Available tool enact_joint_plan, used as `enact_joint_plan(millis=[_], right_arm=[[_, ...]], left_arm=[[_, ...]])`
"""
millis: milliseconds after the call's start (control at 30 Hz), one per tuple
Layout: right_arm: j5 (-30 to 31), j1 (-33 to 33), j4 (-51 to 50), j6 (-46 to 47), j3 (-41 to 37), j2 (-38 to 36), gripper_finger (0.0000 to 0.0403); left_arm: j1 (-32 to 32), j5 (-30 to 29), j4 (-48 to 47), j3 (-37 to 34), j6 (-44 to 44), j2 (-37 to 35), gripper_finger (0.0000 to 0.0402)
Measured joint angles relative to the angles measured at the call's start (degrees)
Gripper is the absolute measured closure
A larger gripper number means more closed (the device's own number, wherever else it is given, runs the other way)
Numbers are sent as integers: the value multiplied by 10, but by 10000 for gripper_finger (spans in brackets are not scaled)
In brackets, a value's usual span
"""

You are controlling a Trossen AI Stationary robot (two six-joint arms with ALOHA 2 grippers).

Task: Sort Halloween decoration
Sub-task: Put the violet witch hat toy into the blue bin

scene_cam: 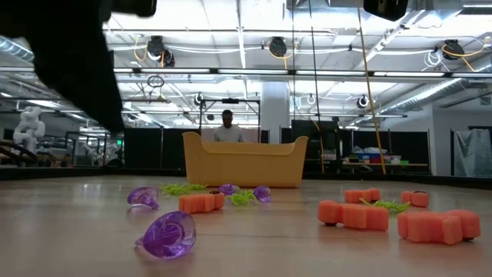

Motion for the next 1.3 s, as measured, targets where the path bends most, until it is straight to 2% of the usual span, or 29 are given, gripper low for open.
enact_joint_plan(millis=[333, 633, 1000, 1133, 1300], right_arm=[[1, 2, 0, 13, 0, 0, 234], [0, 20, -2, 27, 0, 0, 234], [11, 42, -13, 44, 0, 0, 234], [32, 48, -18, 44, 0, 0, 234], [32, 48, -25, 43, 0, 0, 234]], left_arm=[[0, -2, 54, 0, 12, 80, 170], [0, -15, 41, 0, 8, 96, 171], [9, -15, 14, 0, 13, 96, 235], [13, -15, 8, 0, 16, 96, 241], [19, 7, 52, 0, 70, 95, 242]])
